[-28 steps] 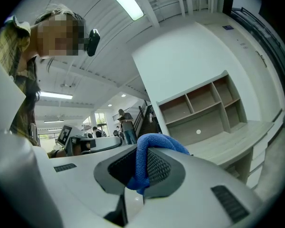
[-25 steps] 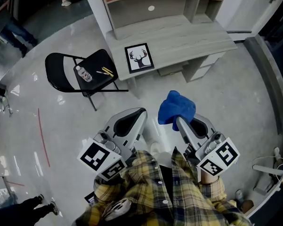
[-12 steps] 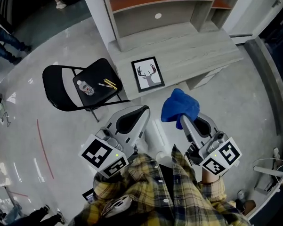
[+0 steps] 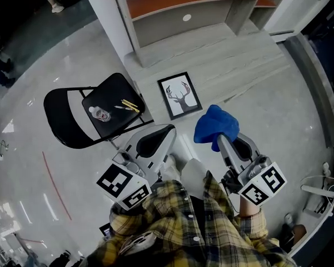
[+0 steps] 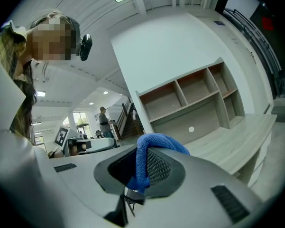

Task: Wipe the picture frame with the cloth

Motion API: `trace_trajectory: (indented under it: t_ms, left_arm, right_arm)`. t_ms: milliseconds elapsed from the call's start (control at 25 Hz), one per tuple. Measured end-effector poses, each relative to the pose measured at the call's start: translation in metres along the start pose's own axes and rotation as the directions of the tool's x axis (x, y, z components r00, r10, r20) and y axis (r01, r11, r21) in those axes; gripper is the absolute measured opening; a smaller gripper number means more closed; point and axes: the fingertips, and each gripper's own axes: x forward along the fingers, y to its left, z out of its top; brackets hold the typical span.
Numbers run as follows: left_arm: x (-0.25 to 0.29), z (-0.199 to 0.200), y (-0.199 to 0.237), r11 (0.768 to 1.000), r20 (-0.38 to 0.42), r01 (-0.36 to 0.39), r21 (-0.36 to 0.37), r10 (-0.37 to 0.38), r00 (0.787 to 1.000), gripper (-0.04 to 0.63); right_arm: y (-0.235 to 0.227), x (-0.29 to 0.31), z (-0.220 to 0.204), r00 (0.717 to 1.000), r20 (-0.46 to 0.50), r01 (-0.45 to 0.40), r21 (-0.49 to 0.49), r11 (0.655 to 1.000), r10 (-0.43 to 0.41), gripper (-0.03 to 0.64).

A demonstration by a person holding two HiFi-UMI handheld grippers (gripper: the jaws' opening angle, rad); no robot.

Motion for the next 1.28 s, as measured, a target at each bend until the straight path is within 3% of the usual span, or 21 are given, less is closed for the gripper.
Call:
trace_trajectory:
  t_ms: [320,760,1000,1280]
  left_arm:
    - [0.037,0.006,0.052,0.998,-0.022,-0.049,-0.034,0.049,0.999,0.005]
    - [0.126,0.052,0.112,0.994,0.029,-0.111,-0.004,0.111,0.993,0.005]
    - [0.14,0.044,0.152,0.985,-0.03,-0.172,-0.033,0.171,0.985,0.005]
    - [0.138,0.007,0.21,0.973,-0.139,-0.212,-0.09,0.198,0.97,0.005]
  right_arm:
    - [-0.037,0.054,0.002,0.998,-0.054,-0.039,0.024,0.999,0.04,0.046]
    - [-0.113,0.13,0.056,0.988,-0.04,-0.152,-0.009,0.988,0.151,0.047]
    - [-0.136,0.156,0.045,0.983,-0.089,-0.159,0.029,0.987,0.161,0.047]
    - [-0.143,0.184,0.011,0.972,-0.17,-0.148,0.104,0.984,0.164,0.046]
